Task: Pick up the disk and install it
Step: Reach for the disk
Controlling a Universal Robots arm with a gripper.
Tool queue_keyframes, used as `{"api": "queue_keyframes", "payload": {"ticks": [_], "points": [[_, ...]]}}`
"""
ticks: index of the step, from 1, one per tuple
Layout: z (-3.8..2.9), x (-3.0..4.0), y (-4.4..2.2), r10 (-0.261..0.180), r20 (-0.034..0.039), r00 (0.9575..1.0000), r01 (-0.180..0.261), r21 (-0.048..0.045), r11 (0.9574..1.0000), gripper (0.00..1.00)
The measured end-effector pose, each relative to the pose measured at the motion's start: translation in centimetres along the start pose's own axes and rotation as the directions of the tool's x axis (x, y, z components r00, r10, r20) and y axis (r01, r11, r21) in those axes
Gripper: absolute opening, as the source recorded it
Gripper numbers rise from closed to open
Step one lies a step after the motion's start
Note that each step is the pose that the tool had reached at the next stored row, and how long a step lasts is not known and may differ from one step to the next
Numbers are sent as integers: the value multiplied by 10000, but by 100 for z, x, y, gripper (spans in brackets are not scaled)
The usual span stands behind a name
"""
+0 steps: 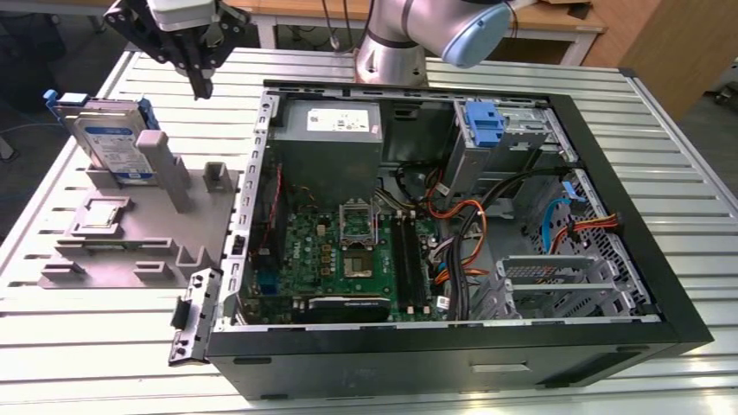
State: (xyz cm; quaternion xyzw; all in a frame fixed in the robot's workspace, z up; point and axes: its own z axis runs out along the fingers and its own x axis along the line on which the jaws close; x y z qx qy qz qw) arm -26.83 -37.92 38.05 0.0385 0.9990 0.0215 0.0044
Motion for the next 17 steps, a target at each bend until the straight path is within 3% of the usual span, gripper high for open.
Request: {"api": "queue_keyframes", "payload": {"ticks": [4,12,17], "points": [[4,52,-3,0,0,10000,0,0,10000,10],[10,74,56,0,1,10000,0,0,10000,10],[15,157,63,1,0,10000,-1,1,10000,10]]}}
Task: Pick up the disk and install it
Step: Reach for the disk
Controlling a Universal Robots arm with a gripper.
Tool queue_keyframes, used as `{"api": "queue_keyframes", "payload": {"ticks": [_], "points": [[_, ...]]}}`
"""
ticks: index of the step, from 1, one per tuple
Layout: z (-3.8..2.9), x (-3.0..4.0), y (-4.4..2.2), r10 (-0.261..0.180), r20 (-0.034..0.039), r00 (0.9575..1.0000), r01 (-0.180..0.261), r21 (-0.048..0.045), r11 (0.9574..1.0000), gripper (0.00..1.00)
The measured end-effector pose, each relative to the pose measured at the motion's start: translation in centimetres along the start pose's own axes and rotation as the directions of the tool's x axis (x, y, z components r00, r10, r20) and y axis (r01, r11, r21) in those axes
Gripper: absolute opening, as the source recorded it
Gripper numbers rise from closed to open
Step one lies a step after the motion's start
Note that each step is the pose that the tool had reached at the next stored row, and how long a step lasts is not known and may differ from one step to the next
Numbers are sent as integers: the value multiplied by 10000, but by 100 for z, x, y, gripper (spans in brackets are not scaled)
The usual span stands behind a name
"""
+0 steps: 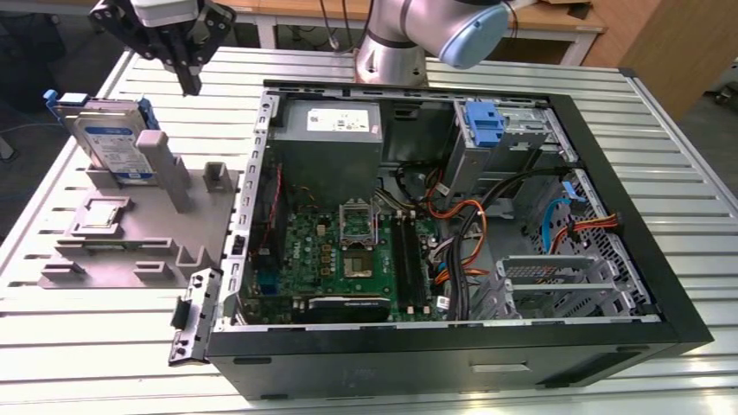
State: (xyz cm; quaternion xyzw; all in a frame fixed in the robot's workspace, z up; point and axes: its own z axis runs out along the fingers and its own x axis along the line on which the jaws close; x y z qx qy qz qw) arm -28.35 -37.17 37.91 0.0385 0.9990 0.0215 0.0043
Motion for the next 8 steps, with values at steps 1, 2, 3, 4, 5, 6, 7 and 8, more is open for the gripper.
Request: {"api": "queue_keyframes", "payload": {"ticks": [1,2,3,4,5,6,7,8], "points": [[0,12,1,-1,0,10000,1,0,10000,10],[1,22,1,-1,0,10000,1,0,10000,10],[1,30,1,-1,0,10000,1,0,10000,10],[1,38,1,-1,0,10000,1,0,10000,10],[0,45,1,-1,-1,10000,1,0,10000,10],[1,49,1,-1,0,10000,1,-1,10000,10],[1,53,1,-2,0,10000,2,0,10000,10],[1,56,1,-1,0,10000,1,0,10000,10]]}}
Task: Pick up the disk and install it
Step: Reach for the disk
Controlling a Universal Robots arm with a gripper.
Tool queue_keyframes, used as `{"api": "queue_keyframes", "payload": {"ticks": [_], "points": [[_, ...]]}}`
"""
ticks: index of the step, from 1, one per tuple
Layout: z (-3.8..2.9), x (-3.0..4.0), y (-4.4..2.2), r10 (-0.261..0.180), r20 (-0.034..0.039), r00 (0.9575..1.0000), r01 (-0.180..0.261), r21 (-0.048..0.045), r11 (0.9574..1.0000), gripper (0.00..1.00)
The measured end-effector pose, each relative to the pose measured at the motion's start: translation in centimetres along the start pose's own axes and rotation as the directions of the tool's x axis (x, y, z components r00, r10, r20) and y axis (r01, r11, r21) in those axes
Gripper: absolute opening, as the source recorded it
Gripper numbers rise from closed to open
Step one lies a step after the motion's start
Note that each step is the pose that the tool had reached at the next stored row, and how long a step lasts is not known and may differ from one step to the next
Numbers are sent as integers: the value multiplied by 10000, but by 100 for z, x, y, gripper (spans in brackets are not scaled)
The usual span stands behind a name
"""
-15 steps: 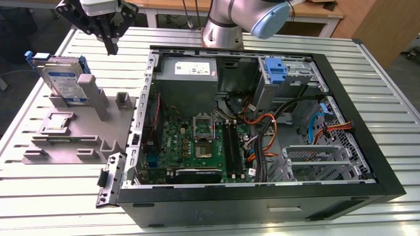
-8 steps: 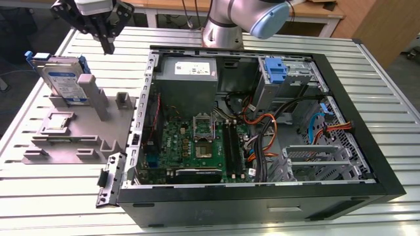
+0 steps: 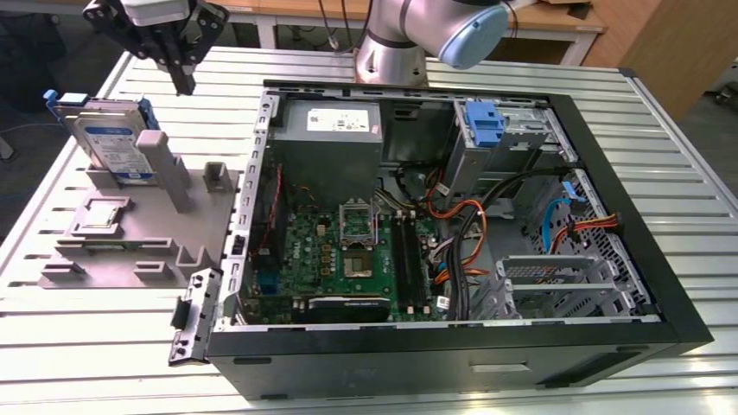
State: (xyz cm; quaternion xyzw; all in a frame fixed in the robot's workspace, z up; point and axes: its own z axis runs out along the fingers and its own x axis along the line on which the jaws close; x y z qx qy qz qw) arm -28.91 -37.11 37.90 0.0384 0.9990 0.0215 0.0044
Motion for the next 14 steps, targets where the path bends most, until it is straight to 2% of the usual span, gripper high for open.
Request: {"api": "queue_keyframes", "payload": {"ticks": [14], "points": [[2,44,51,1,0,10000,-1,0,10000,10]]}}
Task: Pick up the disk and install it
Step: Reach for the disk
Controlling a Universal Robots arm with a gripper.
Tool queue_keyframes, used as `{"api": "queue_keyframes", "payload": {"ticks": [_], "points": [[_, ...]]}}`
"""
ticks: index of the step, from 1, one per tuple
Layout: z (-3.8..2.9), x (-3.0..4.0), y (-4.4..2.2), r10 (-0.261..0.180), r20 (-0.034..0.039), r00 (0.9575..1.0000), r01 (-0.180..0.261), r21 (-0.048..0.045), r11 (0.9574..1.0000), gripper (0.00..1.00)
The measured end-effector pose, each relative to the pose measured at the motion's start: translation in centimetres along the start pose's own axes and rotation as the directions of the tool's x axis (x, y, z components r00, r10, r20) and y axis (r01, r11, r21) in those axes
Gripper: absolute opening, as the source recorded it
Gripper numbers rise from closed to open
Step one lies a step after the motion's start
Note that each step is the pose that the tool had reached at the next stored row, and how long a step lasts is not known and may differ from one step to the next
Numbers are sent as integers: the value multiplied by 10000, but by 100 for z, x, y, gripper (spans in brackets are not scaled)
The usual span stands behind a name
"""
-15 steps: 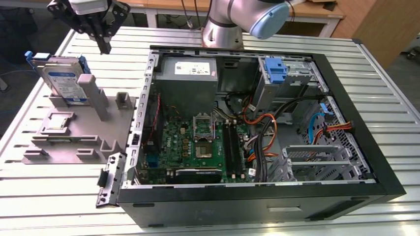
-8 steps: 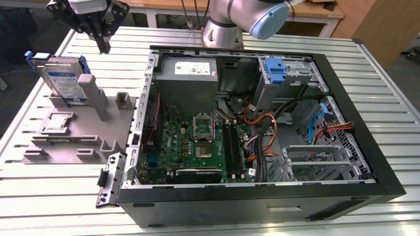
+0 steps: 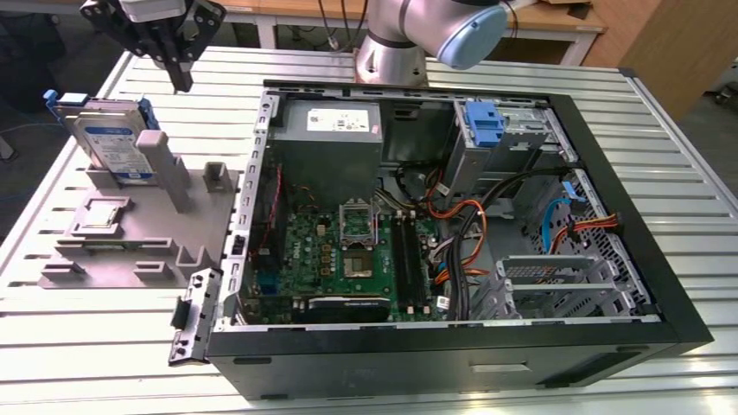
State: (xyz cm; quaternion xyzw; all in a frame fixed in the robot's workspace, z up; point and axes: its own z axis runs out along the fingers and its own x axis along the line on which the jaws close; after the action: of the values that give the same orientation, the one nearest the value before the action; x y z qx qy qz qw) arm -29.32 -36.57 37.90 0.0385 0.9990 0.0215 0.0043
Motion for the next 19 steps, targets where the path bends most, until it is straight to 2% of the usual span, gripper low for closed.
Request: {"api": "queue_keyframes", "payload": {"ticks": [12,19], "points": [[0,7,0,0,0,10000,0,0,10000,10],[0,59,-4,0,0,10000,0,0,10000,10]]}}
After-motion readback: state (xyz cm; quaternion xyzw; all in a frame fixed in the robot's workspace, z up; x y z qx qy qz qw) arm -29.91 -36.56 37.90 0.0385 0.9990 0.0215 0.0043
